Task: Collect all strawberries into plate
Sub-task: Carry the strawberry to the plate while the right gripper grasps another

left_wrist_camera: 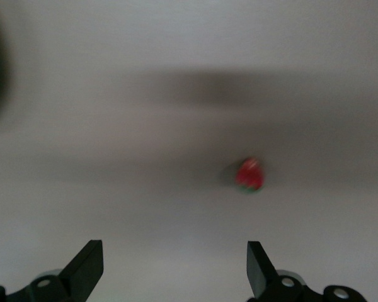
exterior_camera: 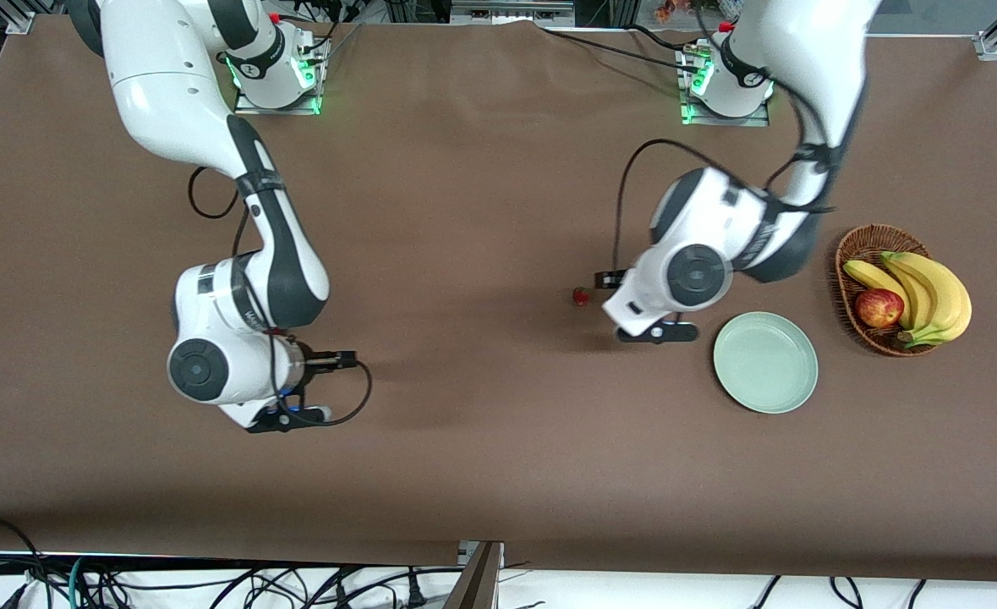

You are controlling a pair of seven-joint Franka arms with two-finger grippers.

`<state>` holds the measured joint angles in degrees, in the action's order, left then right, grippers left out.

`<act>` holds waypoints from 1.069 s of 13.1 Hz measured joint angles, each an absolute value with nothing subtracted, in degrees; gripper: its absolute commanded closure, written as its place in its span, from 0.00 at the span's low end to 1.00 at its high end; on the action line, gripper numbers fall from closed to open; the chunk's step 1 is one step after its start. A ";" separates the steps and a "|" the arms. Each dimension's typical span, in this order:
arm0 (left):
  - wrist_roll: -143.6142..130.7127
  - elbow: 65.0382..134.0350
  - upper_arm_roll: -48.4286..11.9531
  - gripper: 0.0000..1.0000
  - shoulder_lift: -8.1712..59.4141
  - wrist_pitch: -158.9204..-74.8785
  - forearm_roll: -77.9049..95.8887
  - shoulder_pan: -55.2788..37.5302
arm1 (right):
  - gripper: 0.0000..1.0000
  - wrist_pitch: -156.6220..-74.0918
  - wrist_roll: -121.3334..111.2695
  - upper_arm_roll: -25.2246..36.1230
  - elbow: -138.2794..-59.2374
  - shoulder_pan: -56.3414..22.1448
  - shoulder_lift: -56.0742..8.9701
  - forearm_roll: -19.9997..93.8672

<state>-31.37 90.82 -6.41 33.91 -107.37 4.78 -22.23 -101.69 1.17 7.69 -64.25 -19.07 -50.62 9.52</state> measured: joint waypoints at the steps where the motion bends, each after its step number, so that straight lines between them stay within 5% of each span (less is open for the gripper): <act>1: -34.93 91.21 -6.40 0.00 35.99 -111.53 4.77 -24.12 | 0.00 -101.67 -1.45 9.25 -65.49 -18.86 -50.65 8.98; 4: -38.15 95.95 -6.32 0.00 39.58 -126.82 4.77 -27.10 | 0.00 -101.89 -6.55 11.39 -68.72 -16.57 -50.69 8.71; 7: -38.14 98.85 -5.99 0.00 39.78 -130.21 4.67 -27.10 | 0.00 -104.94 -7.68 11.39 -72.27 -14.82 -50.76 8.72; 9: -38.14 99.04 -6.02 0.73 39.78 -130.21 4.67 -27.35 | 0.00 -106.65 -7.68 11.25 -73.91 -15.03 -50.79 8.72; 12: -38.14 99.34 -6.03 1.00 39.78 -130.21 4.66 -27.90 | 0.10 -108.72 -7.68 11.14 -75.49 -15.19 -50.79 8.73; 14: -38.19 99.37 -6.09 1.00 39.66 -130.21 4.66 -27.95 | 0.10 -109.37 -7.68 11.12 -75.98 -15.19 -50.79 8.74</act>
